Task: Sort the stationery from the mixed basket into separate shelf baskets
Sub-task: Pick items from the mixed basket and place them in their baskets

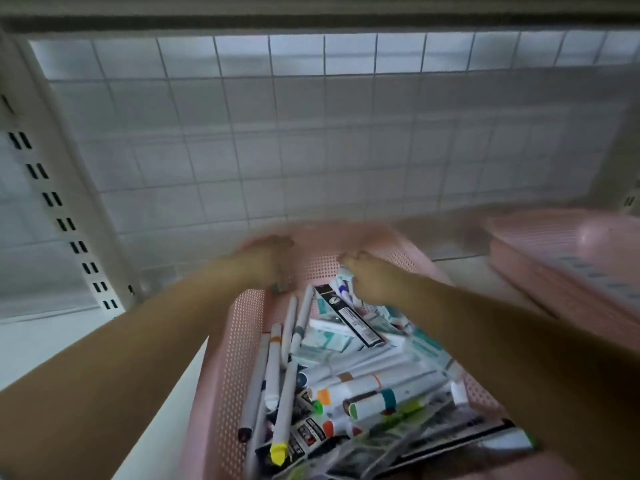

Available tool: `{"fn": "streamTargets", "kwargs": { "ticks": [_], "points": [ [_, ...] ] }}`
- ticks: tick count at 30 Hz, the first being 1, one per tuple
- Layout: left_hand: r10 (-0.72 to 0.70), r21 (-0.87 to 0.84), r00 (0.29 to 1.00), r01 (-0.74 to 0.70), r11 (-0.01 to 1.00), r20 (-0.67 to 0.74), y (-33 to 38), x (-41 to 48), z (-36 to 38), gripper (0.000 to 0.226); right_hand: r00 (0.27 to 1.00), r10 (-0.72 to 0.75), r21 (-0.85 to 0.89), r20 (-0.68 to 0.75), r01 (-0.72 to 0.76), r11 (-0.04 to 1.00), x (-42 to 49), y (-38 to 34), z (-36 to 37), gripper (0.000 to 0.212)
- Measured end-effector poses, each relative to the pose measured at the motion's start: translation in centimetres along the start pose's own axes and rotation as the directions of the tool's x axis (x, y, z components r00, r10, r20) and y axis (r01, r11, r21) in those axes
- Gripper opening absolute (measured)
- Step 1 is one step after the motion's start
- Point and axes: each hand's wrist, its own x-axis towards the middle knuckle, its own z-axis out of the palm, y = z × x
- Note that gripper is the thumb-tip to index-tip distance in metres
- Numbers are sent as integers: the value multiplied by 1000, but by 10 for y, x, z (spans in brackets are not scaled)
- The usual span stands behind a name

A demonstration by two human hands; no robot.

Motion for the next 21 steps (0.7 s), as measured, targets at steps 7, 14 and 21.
{"fn": "streamTargets", "kwargs": {
  "ticks": [7, 14, 21],
  "points": [
    [25, 287, 998, -8, 958, -53, 0, 14, 11, 38, 998, -39, -191, 49, 47, 980, 2, -2, 0, 56],
    [-61, 294, 994, 84, 952, -87, 3, 14, 13, 33, 989, 14, -82, -147, -26, 996, -4, 0, -8, 34],
    [-84, 149, 994, 93, 984, -70, 1, 10, 5, 44, 939, 90, 108, -331, -57, 993, -6, 6, -8, 41]
  ]
}}
